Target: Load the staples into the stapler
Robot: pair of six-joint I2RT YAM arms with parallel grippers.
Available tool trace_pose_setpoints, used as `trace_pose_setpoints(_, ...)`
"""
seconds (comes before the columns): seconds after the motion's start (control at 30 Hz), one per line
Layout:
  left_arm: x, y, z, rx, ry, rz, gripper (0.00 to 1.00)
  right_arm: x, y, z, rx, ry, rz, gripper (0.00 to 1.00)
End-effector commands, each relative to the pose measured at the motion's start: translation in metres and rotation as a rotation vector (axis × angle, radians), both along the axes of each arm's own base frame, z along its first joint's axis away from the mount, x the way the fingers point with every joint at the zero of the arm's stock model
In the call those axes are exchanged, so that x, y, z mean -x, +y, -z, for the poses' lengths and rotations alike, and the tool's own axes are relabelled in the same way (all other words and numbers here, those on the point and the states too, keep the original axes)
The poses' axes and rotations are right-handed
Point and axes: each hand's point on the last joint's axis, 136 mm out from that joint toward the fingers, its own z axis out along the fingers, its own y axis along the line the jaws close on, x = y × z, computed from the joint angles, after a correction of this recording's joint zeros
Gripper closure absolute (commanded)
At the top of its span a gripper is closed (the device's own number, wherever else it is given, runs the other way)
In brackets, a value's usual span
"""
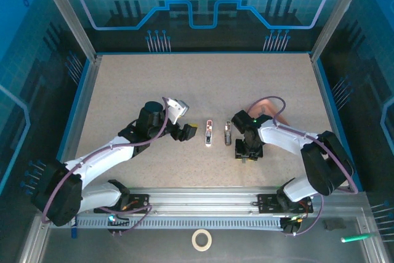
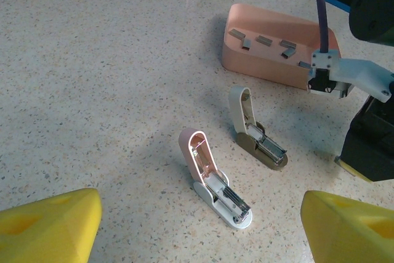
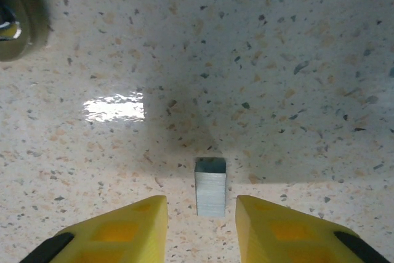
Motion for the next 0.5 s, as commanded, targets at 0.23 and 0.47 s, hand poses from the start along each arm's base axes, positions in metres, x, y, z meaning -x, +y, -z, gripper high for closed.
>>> trace_pose_setpoints(0.23,-0.0021,-0.0036,-0.0095,0.002,-0.039,0.011,0.15,0.0031,-0.0074,0.0081,0.014,0.026,0.008,0.69)
trace_pose_setpoints(0.47,-0.0019,-0.0037,-0.0114,0.004,-0.043,0.011,0.15,-0.0003,-0.0071,0.0083,0.001,0.019,0.015,0.70)
